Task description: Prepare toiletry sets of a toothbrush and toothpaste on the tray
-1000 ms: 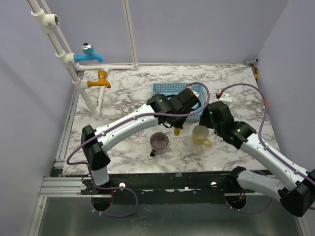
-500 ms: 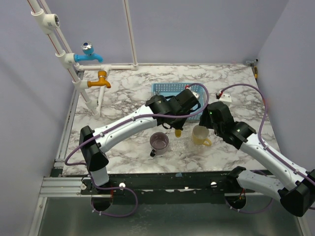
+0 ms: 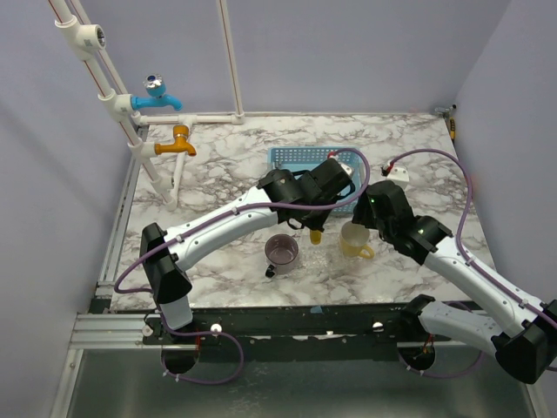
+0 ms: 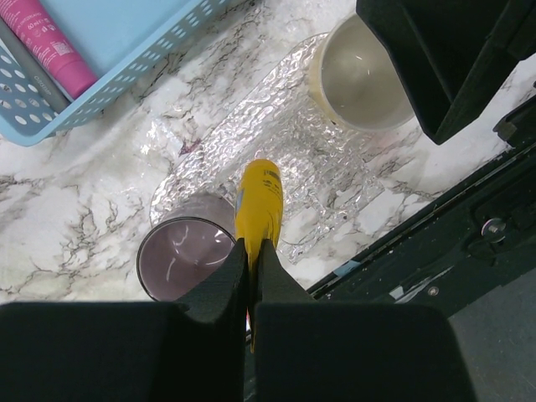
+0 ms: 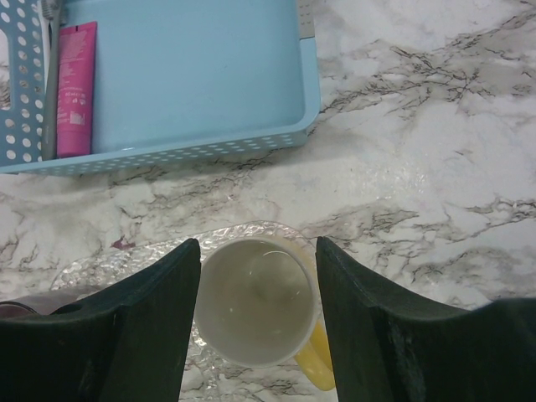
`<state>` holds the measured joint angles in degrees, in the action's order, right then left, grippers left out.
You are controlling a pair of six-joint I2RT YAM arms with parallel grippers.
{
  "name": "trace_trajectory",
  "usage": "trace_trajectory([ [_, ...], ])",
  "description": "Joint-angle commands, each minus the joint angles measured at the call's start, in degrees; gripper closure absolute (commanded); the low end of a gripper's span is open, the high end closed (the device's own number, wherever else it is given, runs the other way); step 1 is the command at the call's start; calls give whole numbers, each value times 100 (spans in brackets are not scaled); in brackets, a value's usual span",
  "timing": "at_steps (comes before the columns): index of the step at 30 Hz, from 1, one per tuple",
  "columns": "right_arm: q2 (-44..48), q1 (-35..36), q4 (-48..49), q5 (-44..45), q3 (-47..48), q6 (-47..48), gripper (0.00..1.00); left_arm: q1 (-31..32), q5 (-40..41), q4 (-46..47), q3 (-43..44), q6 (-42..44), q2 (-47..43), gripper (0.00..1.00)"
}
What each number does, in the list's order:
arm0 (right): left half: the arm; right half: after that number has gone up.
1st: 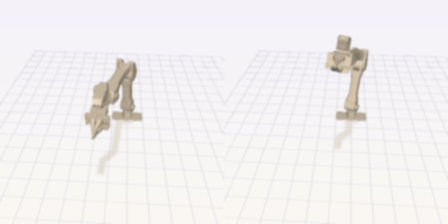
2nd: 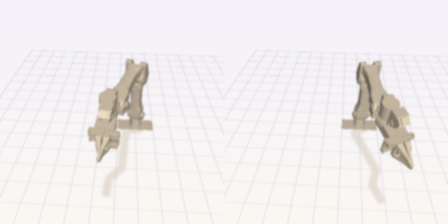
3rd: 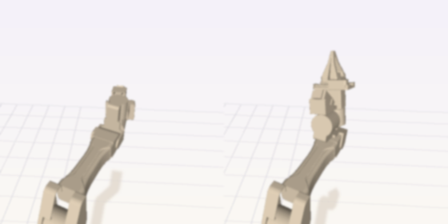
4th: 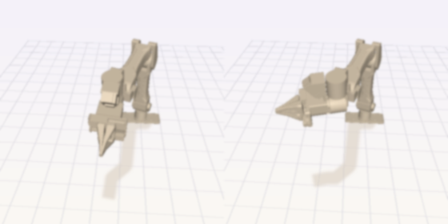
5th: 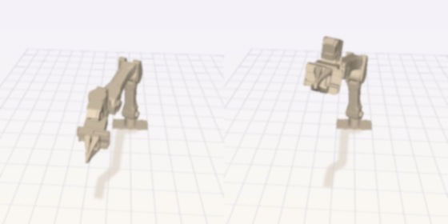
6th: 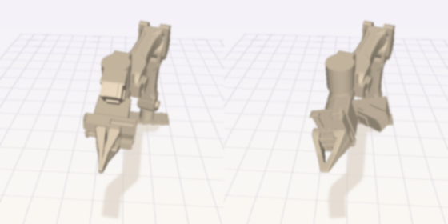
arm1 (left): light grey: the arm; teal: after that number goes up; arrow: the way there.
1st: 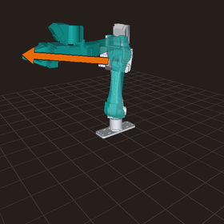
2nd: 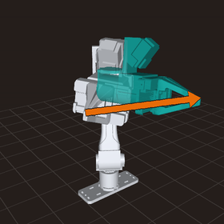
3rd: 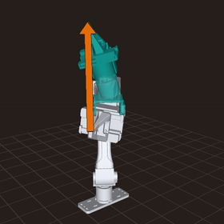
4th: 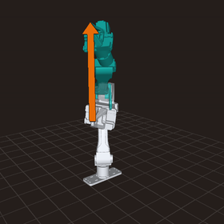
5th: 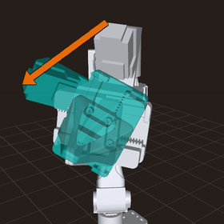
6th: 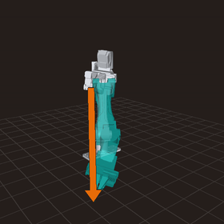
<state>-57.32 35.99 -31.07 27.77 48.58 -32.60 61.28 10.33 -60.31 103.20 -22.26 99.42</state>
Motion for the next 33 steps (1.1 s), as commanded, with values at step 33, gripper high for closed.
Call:
trace_trajectory([
  [33, 29, -23, 24, -98, -83, -15, 39, 157, -66, -56, 78, -59, 6, 100],
])
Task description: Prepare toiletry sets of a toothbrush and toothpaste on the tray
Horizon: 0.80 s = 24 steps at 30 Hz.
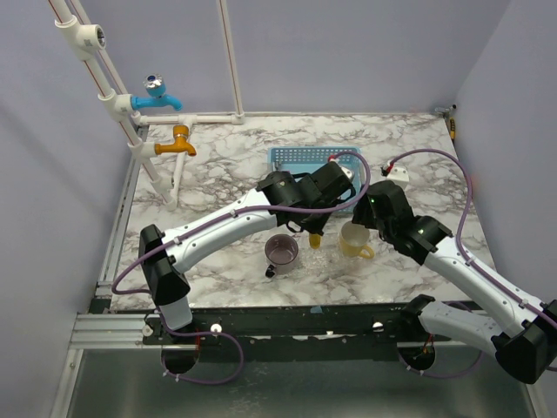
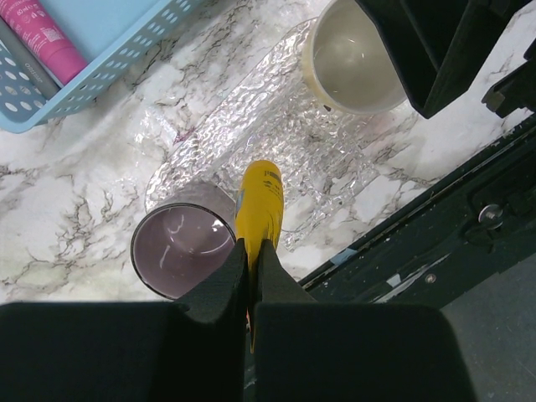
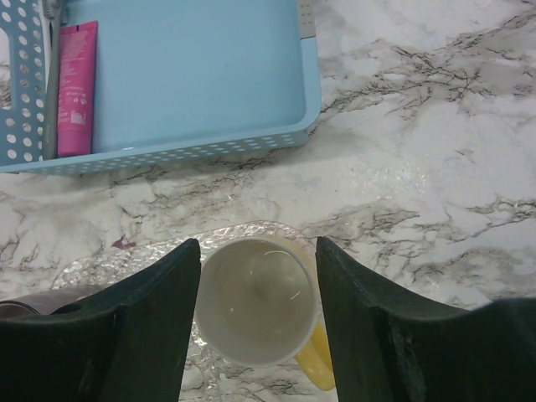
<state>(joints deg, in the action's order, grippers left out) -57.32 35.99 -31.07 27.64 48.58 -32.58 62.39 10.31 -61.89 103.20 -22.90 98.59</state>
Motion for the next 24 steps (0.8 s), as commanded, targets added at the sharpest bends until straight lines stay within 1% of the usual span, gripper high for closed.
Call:
trace_trajectory([
  [1, 28, -23, 28, -83, -85, -12, 39, 44, -67, 104, 78, 7, 115, 100],
  [24, 11, -22, 31, -118, -129, -25, 39, -58, 8, 517, -658, 22, 216, 100],
])
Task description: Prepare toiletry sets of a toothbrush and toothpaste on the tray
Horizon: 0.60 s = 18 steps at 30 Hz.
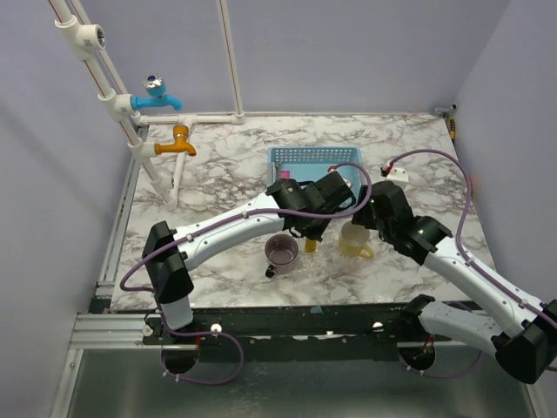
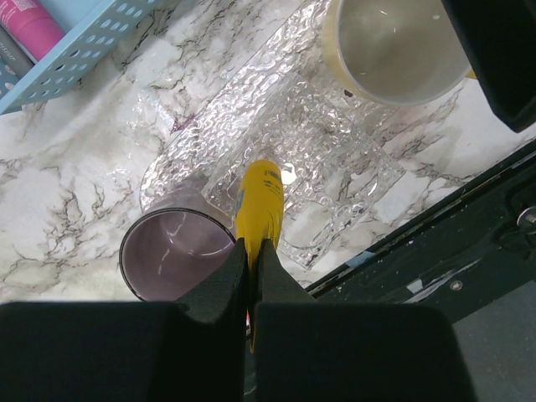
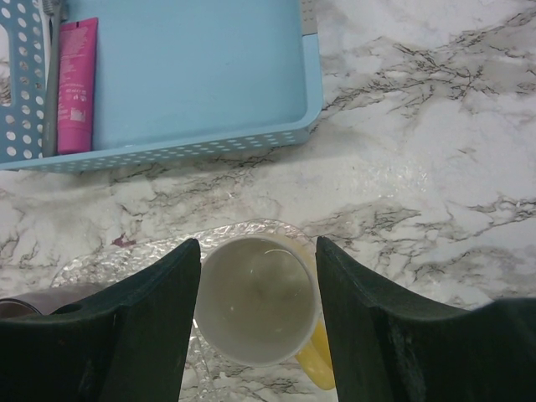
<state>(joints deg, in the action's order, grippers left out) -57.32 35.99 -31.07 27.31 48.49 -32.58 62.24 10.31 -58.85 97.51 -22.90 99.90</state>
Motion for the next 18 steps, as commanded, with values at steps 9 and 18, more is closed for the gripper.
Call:
trace_trajectory([
  [9, -9, -22, 48, -97, -118, -26, 39, -166, -11, 377, -185, 87, 174, 100],
  [18, -27, -22, 65, -108, -124, -21, 39, -252, -1, 403, 6, 219, 320, 100],
])
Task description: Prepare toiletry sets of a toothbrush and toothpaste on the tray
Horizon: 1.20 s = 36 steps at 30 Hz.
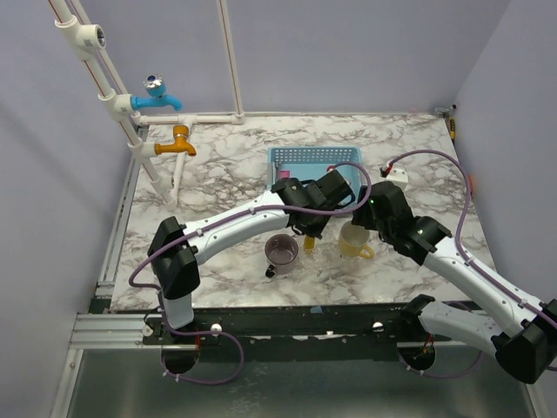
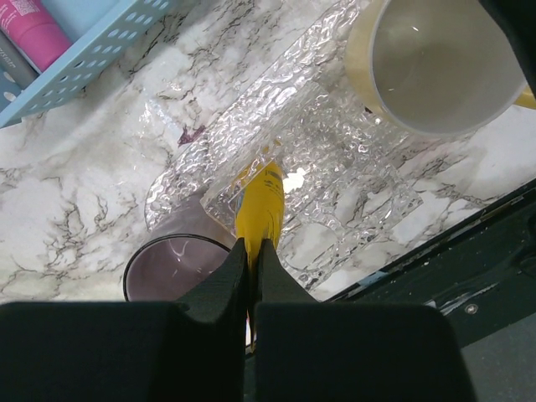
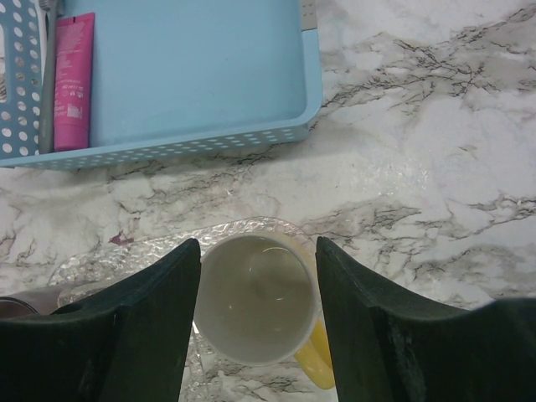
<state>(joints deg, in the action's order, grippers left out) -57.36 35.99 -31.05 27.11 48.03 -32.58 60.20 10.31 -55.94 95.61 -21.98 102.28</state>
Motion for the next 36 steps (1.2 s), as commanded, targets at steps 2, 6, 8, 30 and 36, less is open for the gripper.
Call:
trace_trajectory([
  [2, -35, -22, 63, -84, -83, -14, 39, -53, 7, 106, 243, 147, 117, 100],
  [6, -59, -26, 81, -82, -74, -6, 39, -57, -7, 110, 313, 189, 202, 100],
  [8, -78, -22, 81, -79, -60, 5, 39, -61, -14, 150, 301, 211, 225, 100],
  [30, -180, -24, 104, -97, -30, 23, 39, -123, -158, 381, -146, 97, 214, 100],
  [36, -176, -26, 106, -101, -47, 23, 39, -140, -178, 409, -239, 71, 217, 100],
])
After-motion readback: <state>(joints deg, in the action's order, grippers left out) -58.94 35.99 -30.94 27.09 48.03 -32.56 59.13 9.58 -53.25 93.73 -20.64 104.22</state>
